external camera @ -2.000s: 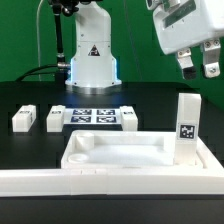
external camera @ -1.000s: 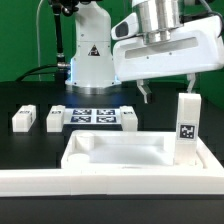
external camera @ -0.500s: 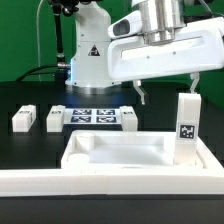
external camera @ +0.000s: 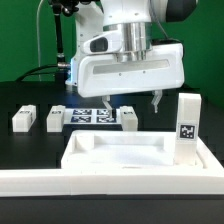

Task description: Assemble desk

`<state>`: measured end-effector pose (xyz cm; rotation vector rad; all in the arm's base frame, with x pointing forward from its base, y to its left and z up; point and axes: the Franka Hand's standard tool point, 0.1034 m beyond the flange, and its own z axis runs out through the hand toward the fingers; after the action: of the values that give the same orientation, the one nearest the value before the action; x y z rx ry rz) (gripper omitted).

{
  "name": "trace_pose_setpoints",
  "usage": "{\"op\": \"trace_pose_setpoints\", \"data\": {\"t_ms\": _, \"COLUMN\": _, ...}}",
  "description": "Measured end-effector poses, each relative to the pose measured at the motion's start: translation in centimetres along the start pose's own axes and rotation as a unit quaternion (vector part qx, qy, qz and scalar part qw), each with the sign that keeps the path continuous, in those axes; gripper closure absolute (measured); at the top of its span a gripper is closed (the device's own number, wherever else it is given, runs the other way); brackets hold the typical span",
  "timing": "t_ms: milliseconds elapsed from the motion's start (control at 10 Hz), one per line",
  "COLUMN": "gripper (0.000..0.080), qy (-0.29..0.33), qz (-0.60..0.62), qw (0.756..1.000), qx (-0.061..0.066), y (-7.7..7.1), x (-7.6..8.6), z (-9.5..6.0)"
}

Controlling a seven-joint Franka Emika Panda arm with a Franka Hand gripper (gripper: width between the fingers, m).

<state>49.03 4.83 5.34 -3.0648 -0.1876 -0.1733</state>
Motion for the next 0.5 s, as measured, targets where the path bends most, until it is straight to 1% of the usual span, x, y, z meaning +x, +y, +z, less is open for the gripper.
{"op": "trace_pose_setpoints", "data": {"t_ms": 100, "gripper": 0.0150, "qy": -0.002, "qz": 0.002, "qw": 1.000, "qx": 0.001, "y": -0.05, "x": 0.03, "z": -0.02}}
{"op": "trace_pose_setpoints", "data": {"t_ms": 200, "gripper": 0.0150, "qy": -0.014, "qz": 0.014, "qw": 1.000, "qx": 0.006, "y": -0.29, "x": -0.28, "z": 0.12}}
{"op": "trace_pose_setpoints", "data": {"t_ms": 300, "gripper": 0.0150, "qy": -0.041, "qz": 0.032, "qw": 0.999, "qx": 0.016, "y": -0.77, "x": -0.83, "z": 0.28}}
{"op": "trace_pose_setpoints", "data": {"t_ms": 500, "gripper": 0.0150, "qy": -0.041, "qz": 0.032, "qw": 0.999, "qx": 0.016, "y": -0.77, "x": -0.83, "z": 0.28}}
